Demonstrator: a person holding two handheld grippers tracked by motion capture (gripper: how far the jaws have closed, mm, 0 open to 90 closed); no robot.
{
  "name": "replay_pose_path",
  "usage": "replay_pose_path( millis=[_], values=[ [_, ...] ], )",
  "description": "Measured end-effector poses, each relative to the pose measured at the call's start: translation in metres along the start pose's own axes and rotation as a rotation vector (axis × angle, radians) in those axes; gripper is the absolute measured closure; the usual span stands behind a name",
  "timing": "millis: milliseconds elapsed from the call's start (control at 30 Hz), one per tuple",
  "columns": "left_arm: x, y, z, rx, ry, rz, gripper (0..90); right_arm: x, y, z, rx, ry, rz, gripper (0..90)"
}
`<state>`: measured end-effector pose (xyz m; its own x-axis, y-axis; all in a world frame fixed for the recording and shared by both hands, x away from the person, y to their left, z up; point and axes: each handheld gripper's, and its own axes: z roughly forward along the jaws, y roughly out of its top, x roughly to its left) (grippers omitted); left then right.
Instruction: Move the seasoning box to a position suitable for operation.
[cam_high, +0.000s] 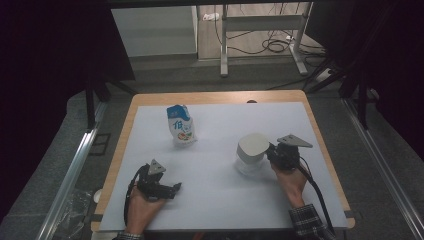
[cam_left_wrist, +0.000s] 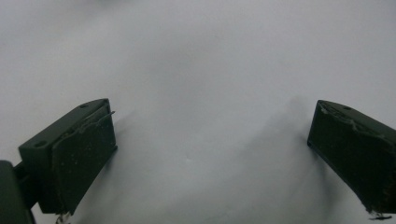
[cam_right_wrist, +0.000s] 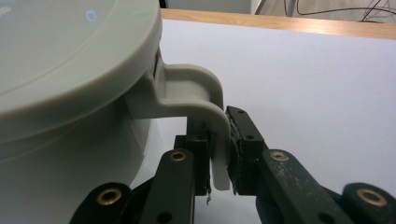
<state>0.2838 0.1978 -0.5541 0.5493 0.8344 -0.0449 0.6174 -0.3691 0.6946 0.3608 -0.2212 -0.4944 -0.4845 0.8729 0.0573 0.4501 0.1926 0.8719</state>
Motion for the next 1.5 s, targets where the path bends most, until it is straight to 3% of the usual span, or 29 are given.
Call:
replay_pose_path(
  millis=[200, 333, 733, 800, 900, 1000, 1100, 1333, 1500],
  values=[
    [0.0, 0.0, 0.0, 0.0, 0.0, 0.0, 1.1, 0.015, -0.006, 0.0, 0.013, 0.0, -0.021, 79.7],
    [0.0, 0.0, 0.0, -0.001, 0.0, 0.0, 1.1, 0.019, -0.011, 0.001, 0.017, 0.001, -0.008, 79.7],
    [0.0, 0.0, 0.0, 0.001, 0.0, 0.0, 1.1, 0.02, -0.022, 0.001, 0.01, -0.014, 0.004, 79.4],
    [0.0, 0.0, 0.0, 0.001, 0.001, 0.0, 1.1, 0.02, -0.022, 0.0, 0.01, 0.011, 0.007, 77.5],
    [0.0, 0.0, 0.0, 0.001, 0.001, 0.0, 1.1, 0.02, -0.022, -0.001, 0.012, 0.01, -0.004, 77.0],
    [0.0, 0.0, 0.0, 0.001, 0.001, 0.001, 1.1, 0.017, -0.021, -0.003, 0.007, 0.039, 0.007, 69.7],
    [0.0, 0.0, 0.0, 0.001, 0.001, 0.001, 1.1, 0.016, -0.02, -0.006, 0.013, 0.035, -0.018, 65.4],
    [0.0, 0.0, 0.0, 0.001, 0.001, 0.001, 1.1, 0.008, -0.021, -0.019, 0.03, 0.094, -0.046, 51.8],
    [0.0, 0.0, 0.0, 0.001, 0.001, 0.001, 1.1, 0.001, -0.019, -0.025, 0.034, 0.123, -0.042, 51.0]
  ],
)
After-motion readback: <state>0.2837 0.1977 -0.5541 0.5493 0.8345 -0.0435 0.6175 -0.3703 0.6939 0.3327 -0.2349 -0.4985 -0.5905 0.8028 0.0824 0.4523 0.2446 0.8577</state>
